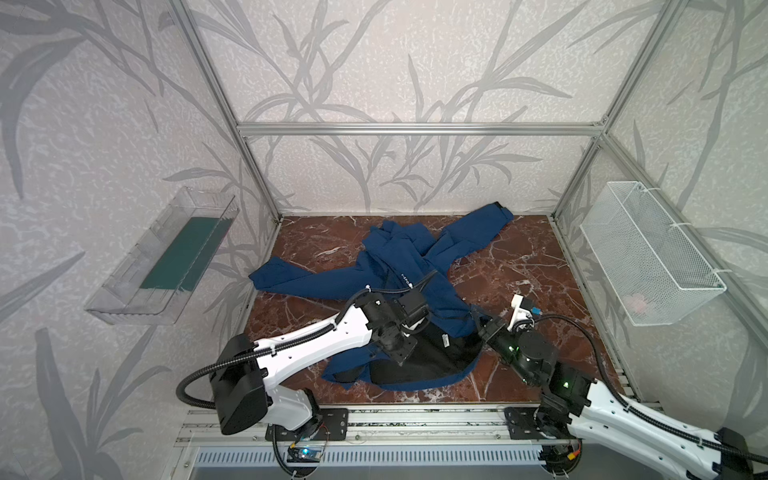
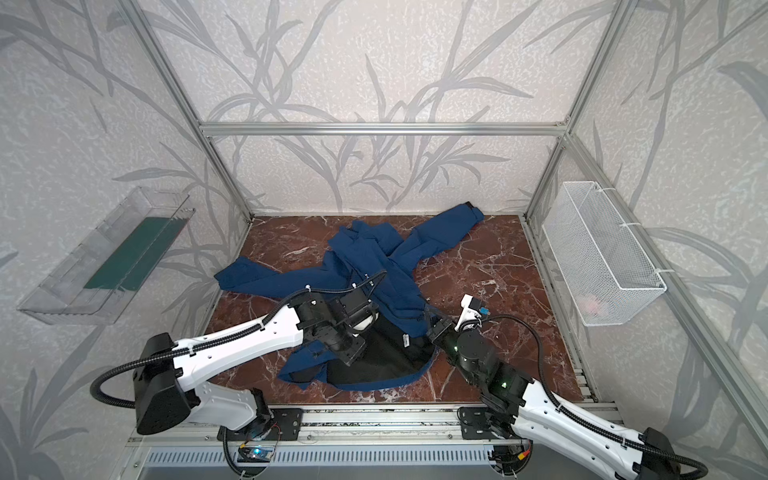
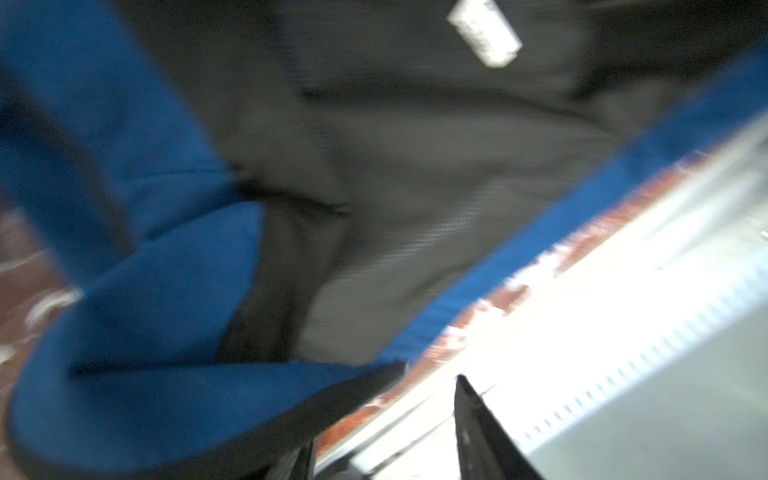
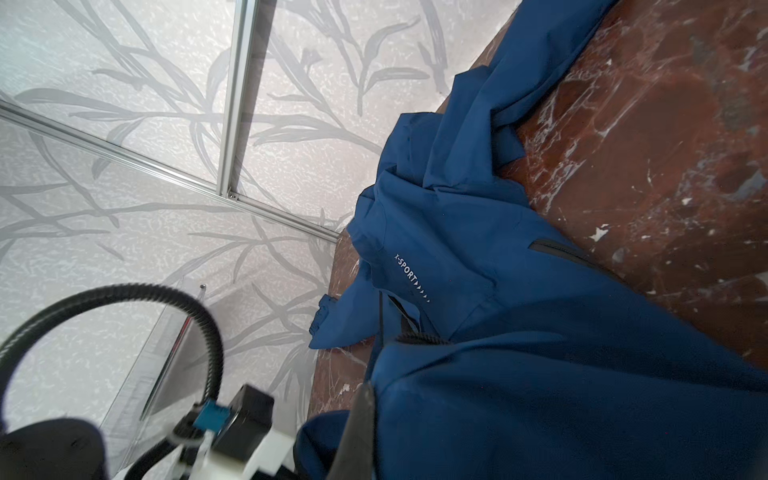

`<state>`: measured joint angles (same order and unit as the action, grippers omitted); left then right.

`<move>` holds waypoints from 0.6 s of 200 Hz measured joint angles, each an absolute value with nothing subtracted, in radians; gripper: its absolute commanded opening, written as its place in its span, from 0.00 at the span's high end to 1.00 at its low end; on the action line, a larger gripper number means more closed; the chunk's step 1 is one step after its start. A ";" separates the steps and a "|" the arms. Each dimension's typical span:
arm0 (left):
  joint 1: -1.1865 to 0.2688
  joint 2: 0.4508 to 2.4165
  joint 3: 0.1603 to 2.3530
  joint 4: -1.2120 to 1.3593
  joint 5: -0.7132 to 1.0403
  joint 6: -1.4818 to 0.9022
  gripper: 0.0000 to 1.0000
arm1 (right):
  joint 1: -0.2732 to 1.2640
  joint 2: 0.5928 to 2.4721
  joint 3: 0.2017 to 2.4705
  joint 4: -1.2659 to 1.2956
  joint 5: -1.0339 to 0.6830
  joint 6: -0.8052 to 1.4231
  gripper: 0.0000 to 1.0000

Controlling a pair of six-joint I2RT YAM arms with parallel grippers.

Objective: Zip up the jacket

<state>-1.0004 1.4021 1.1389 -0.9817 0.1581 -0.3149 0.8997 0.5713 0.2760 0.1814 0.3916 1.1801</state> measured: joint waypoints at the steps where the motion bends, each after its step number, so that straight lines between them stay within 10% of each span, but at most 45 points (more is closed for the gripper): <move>1: -1.002 1.401 1.139 -0.979 0.163 -0.316 0.41 | 0.897 0.573 0.276 0.181 0.390 1.180 0.98; 75: -0.762 1.224 1.219 -1.024 0.189 -0.392 0.30 | 0.807 0.672 0.352 0.178 0.252 1.162 0.98; 120: -0.775 0.947 0.885 -0.836 0.222 -0.814 0.19 | 0.763 0.811 0.397 0.236 0.144 1.156 0.98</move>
<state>-0.7746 0.9470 0.8848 -0.8364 0.2222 -0.8143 0.7628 0.8108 0.3973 0.2356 0.1436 1.1564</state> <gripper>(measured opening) 0.792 0.063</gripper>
